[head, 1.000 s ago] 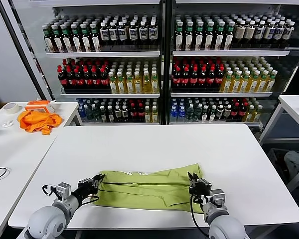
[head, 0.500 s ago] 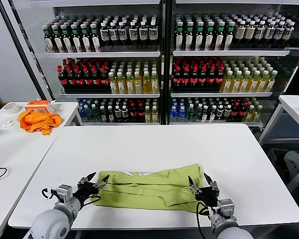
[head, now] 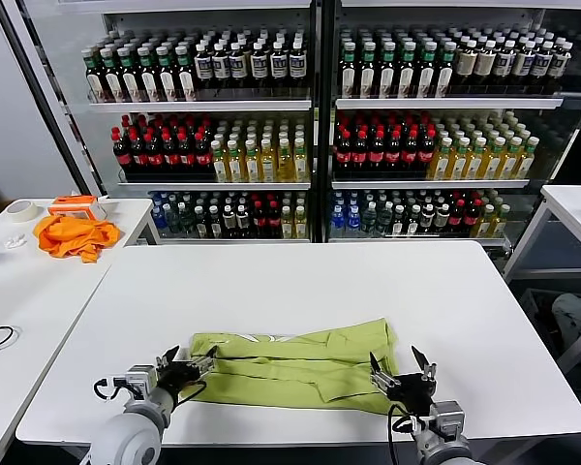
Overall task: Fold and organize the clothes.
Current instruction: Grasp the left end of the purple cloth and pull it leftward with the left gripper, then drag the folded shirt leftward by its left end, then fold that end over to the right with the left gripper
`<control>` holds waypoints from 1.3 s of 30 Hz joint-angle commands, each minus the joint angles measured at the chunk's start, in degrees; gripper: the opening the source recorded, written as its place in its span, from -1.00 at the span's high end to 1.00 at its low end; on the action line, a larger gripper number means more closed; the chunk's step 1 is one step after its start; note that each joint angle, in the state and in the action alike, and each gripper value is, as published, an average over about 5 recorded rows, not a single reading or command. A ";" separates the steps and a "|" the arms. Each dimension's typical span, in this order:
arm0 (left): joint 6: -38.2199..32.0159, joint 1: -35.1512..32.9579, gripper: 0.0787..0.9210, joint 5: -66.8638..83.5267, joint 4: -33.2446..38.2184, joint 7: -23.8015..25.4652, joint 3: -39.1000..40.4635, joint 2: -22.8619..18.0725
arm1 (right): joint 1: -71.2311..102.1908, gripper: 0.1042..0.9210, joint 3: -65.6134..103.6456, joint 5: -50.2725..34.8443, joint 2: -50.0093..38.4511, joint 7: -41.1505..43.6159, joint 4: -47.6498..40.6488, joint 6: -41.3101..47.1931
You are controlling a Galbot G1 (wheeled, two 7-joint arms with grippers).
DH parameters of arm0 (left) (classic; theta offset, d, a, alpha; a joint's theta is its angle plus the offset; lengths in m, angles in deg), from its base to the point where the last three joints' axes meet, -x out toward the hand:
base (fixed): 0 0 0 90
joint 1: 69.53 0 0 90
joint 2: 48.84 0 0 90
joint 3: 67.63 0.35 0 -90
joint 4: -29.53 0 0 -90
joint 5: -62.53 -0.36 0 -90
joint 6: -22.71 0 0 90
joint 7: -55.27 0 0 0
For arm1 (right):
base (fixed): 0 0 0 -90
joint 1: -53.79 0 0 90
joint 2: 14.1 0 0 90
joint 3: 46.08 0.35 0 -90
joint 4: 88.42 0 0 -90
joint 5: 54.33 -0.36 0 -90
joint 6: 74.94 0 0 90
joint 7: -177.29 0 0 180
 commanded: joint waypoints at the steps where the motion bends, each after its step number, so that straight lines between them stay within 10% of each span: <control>1: 1.66 -0.54 -0.63 0.62 0.43 -4.90 1.11 -2.18 | 0.38 -0.76 0.12 0.41 0.14 -0.11 -0.19 0.00; 23: 1.99 -0.37 0.91 -9.03 3.82 -2.78 -0.50 -2.76 | -1.07 -0.76 0.00 0.30 -0.04 -0.62 -0.50 0.37; 39: 6.21 -9.95 0.96 -15.20 9.34 -3.13 -25.47 14.20 | -3.38 -0.76 -0.56 0.25 0.11 -0.59 -1.12 0.95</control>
